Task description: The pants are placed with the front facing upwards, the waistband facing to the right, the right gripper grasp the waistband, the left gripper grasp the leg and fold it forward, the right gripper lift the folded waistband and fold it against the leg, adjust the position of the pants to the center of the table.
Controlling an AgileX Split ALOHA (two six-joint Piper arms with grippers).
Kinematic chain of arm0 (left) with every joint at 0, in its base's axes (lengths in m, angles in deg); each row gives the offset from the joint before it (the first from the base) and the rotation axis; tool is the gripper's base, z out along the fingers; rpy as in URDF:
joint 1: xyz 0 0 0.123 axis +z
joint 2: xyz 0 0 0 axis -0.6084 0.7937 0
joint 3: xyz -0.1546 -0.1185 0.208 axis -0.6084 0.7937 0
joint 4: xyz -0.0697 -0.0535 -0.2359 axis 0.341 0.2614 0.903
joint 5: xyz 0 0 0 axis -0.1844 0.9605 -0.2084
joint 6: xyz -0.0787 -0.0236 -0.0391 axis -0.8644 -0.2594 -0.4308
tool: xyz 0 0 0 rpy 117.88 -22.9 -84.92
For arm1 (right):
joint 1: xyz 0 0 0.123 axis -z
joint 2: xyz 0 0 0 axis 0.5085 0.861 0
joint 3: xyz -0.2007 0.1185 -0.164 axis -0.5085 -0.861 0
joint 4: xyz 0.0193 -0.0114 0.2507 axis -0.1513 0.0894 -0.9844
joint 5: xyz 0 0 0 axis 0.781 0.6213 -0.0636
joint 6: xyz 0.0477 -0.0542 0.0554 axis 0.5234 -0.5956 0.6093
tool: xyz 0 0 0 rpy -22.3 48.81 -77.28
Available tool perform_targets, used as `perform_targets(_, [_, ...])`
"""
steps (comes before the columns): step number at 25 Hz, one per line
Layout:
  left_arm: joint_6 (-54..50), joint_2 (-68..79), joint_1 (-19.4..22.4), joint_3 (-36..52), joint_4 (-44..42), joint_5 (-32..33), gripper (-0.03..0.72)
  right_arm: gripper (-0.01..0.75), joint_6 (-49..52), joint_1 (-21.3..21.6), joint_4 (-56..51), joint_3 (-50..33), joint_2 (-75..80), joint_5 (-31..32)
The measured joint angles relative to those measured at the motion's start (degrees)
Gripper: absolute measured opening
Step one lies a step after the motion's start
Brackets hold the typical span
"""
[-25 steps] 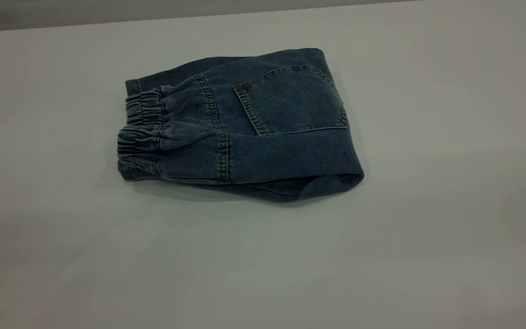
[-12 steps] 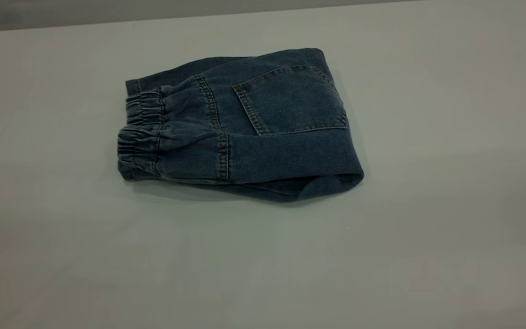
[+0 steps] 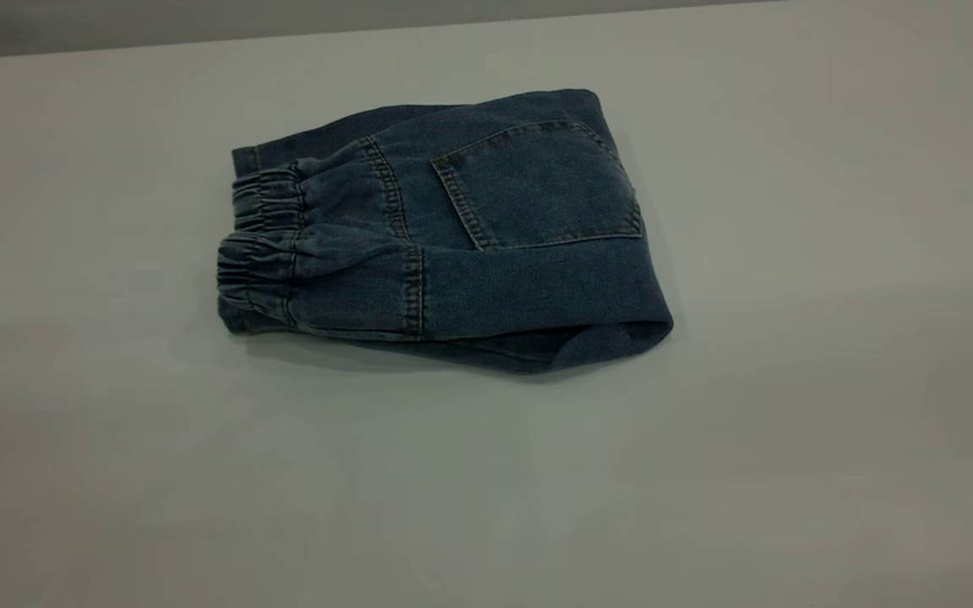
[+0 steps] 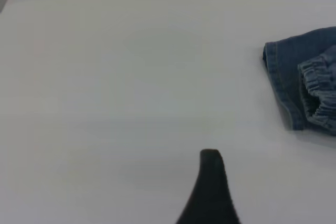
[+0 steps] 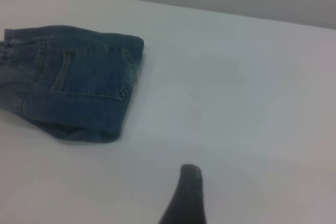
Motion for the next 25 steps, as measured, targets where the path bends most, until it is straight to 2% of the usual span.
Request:
perform_targets(7, [-0.1,0.0,-2.3,0.0,0.0,0.1,0.517,0.587,0.0,0.0,0.1,0.0,0.0,0.0])
perform_targets(25, [-0.1,0.0,-2.2,0.0,0.0,0.0,0.517,0.587,0.0,0.4,0.1,0.0,0.0,0.0])
